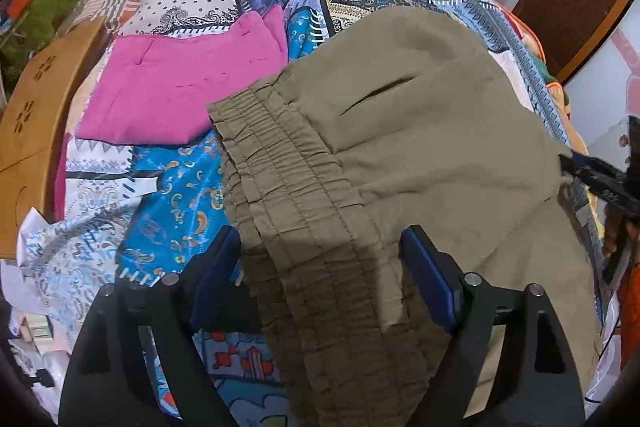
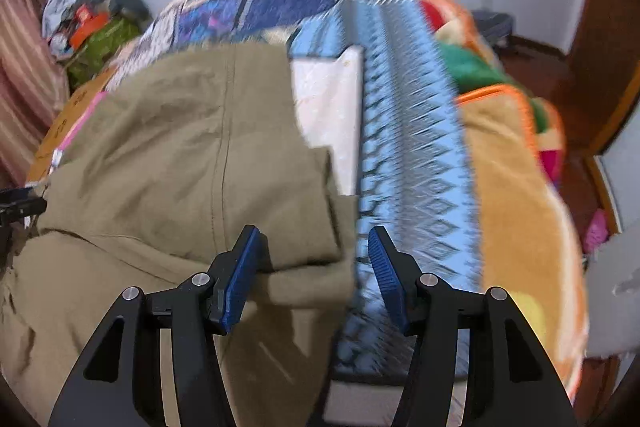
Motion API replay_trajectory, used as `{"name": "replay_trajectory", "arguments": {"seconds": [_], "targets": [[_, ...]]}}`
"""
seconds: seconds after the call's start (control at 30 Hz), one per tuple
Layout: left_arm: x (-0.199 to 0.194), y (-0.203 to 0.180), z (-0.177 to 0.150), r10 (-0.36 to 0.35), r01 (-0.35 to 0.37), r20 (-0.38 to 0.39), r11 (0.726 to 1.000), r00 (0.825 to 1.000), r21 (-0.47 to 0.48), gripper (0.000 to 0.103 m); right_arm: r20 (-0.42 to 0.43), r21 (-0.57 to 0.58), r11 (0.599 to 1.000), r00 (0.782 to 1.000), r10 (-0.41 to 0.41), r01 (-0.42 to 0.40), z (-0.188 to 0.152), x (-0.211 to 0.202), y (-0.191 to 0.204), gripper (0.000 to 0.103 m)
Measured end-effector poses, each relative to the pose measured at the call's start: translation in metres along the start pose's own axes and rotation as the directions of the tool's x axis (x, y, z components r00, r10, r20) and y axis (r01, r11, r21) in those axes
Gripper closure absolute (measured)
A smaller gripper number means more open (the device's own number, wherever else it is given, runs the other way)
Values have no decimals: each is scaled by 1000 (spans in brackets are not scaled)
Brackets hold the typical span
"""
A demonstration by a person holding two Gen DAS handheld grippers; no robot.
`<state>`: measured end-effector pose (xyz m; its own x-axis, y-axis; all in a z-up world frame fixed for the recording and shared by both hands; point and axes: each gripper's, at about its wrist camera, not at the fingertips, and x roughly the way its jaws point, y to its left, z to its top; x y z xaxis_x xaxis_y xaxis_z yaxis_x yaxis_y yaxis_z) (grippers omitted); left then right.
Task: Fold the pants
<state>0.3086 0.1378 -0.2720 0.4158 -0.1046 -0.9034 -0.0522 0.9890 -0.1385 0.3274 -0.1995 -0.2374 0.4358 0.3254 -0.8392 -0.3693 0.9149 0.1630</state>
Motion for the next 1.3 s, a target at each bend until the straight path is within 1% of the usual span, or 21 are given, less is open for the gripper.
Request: {"name": "replay_trajectory", "arguments": {"seconds": [0.03, 0.07, 0.1, 0.13, 0.17, 0.2, 0.23, 0.3, 0.4, 0.53, 0.6, 0.7, 0.77, 0.83, 0.9, 0.93, 1.0, 1.07, 1.23, 1.27, 1.3], "targets": [[0, 1, 0, -9, 9, 0, 1000, 1000, -4, 19, -6, -10, 1000, 1000, 11, -11, 0, 5, 3, 51], [1, 2, 0, -14, 14, 1, 1000, 1000, -6, 19, -9, -19, 1000, 1000, 18, -19, 0, 11, 6, 55], [0, 3, 0, -6, 6, 6, 1000, 1000, -4, 20, -11, -24, 999, 1000, 27, -27, 1, 14, 8, 67], [0, 2, 0, 12, -12, 17, 1000, 1000, 2, 22, -15, -31, 999, 1000, 28, -28, 1, 17, 8, 70], [-1, 0, 0, 37, -37, 30, 999, 999, 15, 27, -11, -49, 999, 1000, -1, 1, 1, 20, 11, 77], [-3, -3, 0, 62, -64, 43, 998, 997, 28, 33, -16, -65, 998, 1000, -1, 0, 1, 22, 14, 84], [-4, -6, 0, 91, -94, 62, 994, 994, 47, 34, -20, -81, 997, 1000, 3, -4, 2, 23, 15, 84], [-6, -10, -1, 148, -153, 82, 986, 986, 64, 36, -19, -108, 994, 1000, -23, 21, 1, 24, 21, 86], [-7, -11, -3, 195, -203, 100, 976, 976, 76, 36, -12, -150, 986, 998, -68, 66, 0, 27, 27, 86], [-4, -4, -7, 189, -193, 92, 980, 978, 42, 33, 5, -155, 982, 994, -107, 107, 1, 28, 27, 87], [0, -3, -7, 196, -201, 90, 978, 976, 50, 28, 7, -143, 984, 994, -106, 106, -1, 26, 25, 87], [-3, -5, -7, 190, -198, 90, 977, 978, 79, 27, -1, -143, 981, 992, -129, 128, 1, 27, 27, 87], [-10, -4, -5, 171, -176, 73, 982, 982, 68, 27, -6, -162, 975, 988, -151, 148, -1, 25, 31, 86], [-19, -4, -5, 155, -160, 67, 985, 986, 63, 27, 0, -184, 968, 984, -176, 173, 2, 22, 33, 84], [-32, -4, -4, 167, -175, 99, 982, 981, 77, 27, -1, -201, 960, 980, -201, 197, 4, 15, 33, 75], [-38, -3, -3, 176, -187, 119, 978, 977, 89, 27, -3, -201, 958, 978, -210, 205, 5, 11, 32, 73], [-46, 0, 0, 179, -192, 137, 977, 974, 95, 27, 1, -187, 965, 982, -188, 185, 10, 0, 29, 65], [-50, 7, 7, 164, -177, 140, 981, 976, 81, 26, 29, -172, 972, 987, -160, 163, 16, -11, 30, 60], [-39, 30, 33, 152, -154, 123, 988, 981, 8, 26, 105, -157, 979, 988, -112, 128, 46, -25, 36, 53], [-34, 34, 36, 145, -146, 115, 989, 983, -5, 26, 112, -159, 980, 988, -104, 121, 50, -24, 38, 47], [-29, 39, 40, 139, -138, 105, 990, 985, -21, 26, 121, -163, 980, 988, -93, 112, 57, -21, 40, 35]]}}
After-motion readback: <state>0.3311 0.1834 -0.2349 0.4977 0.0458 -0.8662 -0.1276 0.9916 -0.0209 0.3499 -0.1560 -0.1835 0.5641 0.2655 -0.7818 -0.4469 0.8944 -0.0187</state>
